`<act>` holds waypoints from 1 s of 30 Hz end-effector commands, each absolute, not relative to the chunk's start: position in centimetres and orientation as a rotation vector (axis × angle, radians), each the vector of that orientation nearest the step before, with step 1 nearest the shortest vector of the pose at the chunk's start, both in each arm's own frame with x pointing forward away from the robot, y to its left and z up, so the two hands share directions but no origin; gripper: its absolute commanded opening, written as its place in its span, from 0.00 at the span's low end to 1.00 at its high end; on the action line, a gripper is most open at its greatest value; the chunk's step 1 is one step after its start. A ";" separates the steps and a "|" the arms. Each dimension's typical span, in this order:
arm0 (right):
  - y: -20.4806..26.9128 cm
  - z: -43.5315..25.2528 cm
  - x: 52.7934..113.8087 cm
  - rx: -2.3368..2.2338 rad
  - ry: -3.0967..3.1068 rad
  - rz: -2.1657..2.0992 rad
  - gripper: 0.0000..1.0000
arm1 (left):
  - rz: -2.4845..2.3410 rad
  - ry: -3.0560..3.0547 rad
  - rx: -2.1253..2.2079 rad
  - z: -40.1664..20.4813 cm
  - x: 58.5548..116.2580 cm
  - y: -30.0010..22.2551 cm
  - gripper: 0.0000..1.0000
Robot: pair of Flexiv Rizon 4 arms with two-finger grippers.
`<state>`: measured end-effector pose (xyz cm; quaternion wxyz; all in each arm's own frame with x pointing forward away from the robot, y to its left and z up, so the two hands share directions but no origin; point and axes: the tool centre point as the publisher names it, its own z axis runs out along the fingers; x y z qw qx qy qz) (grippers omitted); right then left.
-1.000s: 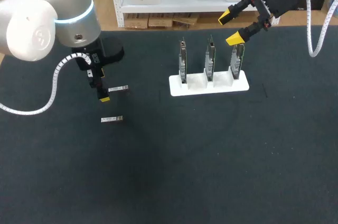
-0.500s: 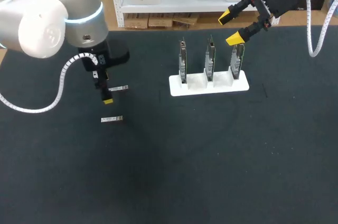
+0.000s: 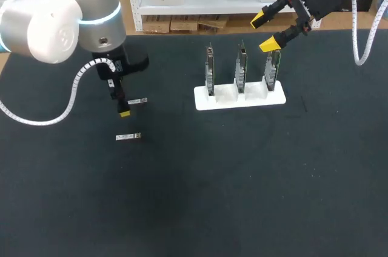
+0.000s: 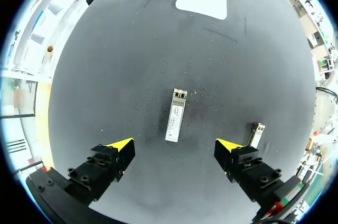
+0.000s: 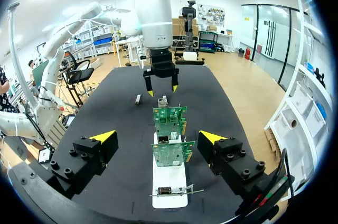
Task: Pick up the optical module with the left hand, and insert it into the network port with the right hand.
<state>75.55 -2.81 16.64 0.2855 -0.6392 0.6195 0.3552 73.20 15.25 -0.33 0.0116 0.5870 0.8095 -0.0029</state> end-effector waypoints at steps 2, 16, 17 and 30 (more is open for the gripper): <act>-2.8 16.6 75.4 -1.706 1.657 0.945 1.00 | -0.025 2.514 1.825 -0.8 72.8 15.3 1.00; -2.8 16.6 75.4 -1.706 1.657 0.945 1.00 | -0.053 2.496 1.836 -1.2 72.7 15.2 1.00; -2.8 16.6 75.4 -1.706 1.657 0.945 1.00 | -0.051 2.495 1.839 -1.2 72.8 15.1 1.00; -2.8 16.6 75.4 -1.706 1.657 0.945 1.00 | -0.093 2.468 1.851 -0.9 73.3 14.8 1.00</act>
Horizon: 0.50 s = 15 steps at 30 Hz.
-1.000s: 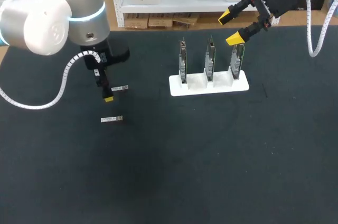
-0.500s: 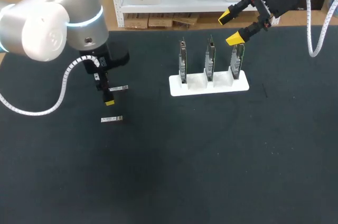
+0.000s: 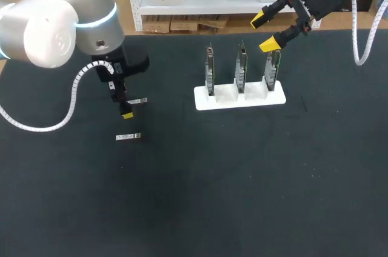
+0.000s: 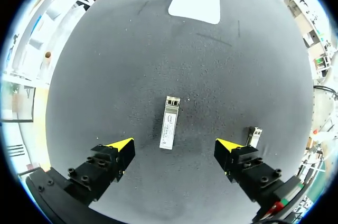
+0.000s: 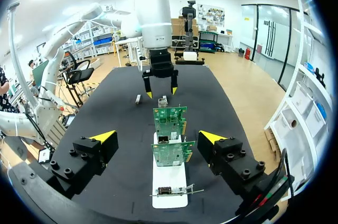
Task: Pick up the optical module with the left hand, and insert it into the network port with the right hand.
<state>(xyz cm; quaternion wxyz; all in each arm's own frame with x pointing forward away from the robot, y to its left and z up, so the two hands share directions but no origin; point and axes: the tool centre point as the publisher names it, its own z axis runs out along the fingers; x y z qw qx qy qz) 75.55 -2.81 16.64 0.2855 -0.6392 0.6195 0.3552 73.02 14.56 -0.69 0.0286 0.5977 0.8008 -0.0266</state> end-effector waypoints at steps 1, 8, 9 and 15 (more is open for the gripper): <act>-2.8 16.6 75.4 -1.706 1.657 0.945 1.00 | -0.092 2.467 1.854 -0.9 73.3 14.7 1.00; -2.8 16.6 75.4 -1.706 1.657 0.945 1.00 | -0.092 2.464 1.871 -1.1 73.5 14.3 1.00; -2.8 16.6 75.4 -1.706 1.657 0.945 1.00 | -0.093 2.464 1.872 -1.1 73.5 14.3 1.00; -2.8 16.6 75.4 -1.706 1.657 0.945 1.00 | -0.100 2.456 1.886 -1.2 73.6 13.9 1.00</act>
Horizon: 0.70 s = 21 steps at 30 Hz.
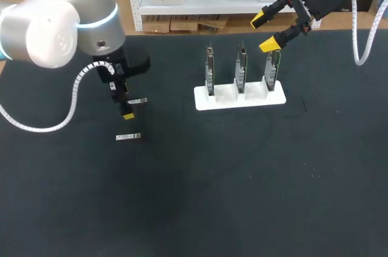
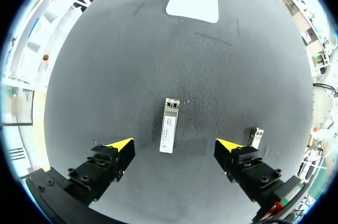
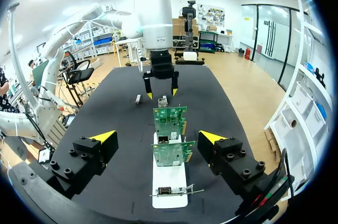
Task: Pick up the optical module with the left hand, and insert it into the network port with the right hand.
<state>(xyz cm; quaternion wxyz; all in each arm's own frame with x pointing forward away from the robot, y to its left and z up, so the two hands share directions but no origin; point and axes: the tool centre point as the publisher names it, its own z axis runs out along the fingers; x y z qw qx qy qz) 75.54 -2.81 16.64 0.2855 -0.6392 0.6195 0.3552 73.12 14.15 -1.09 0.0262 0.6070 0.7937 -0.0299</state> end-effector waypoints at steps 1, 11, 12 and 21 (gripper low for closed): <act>-2.8 16.6 75.4 -1.706 1.657 0.945 1.00 | -0.123 2.447 1.891 -1.3 73.6 13.9 1.00; -2.8 16.6 75.4 -1.706 1.657 0.945 1.00 | -0.140 2.445 1.908 -1.8 73.8 13.6 1.00; -2.8 16.6 75.4 -1.706 1.657 0.945 1.00 | -0.141 2.445 1.909 -1.8 73.8 13.6 1.00; -2.8 16.6 75.4 -1.706 1.657 0.945 1.00 | -0.131 2.451 1.915 -1.9 73.8 13.6 1.00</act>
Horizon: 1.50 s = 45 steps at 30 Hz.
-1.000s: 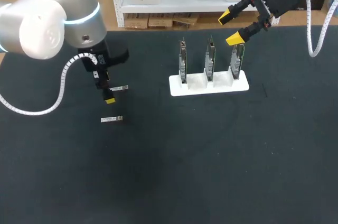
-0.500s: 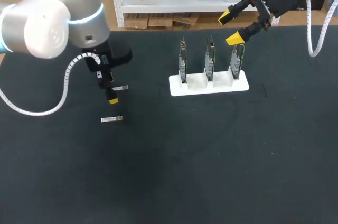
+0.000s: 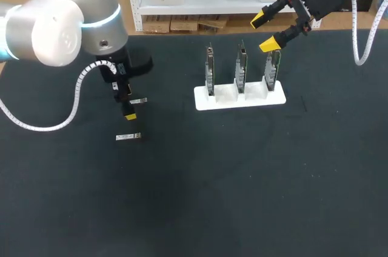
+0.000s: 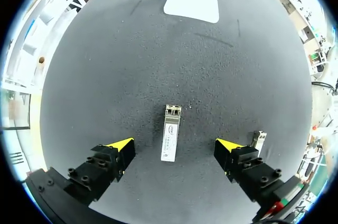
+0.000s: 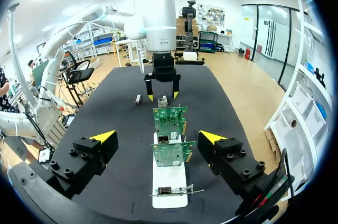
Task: Pick up the optical module with the left hand, and insert it into the network port with the right hand.
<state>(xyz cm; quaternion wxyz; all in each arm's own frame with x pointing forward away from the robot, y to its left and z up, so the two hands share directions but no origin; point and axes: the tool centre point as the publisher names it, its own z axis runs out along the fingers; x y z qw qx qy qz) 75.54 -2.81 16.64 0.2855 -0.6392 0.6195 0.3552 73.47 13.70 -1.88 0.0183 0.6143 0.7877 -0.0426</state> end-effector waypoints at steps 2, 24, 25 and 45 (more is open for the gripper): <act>-2.8 16.6 75.4 -1.706 1.657 0.945 1.00 | -0.124 2.453 1.918 -2.0 73.7 13.5 1.00; -2.8 16.6 75.4 -1.706 1.657 0.945 1.00 | -0.109 2.478 1.933 -2.8 74.0 13.4 0.00; -2.8 16.6 75.4 -1.706 1.657 0.945 1.00 | -0.111 2.481 1.929 -2.8 74.0 13.5 0.00; -2.8 16.6 75.4 -1.706 1.657 0.945 1.00 | -0.202 2.522 1.851 -1.8 73.5 15.5 0.00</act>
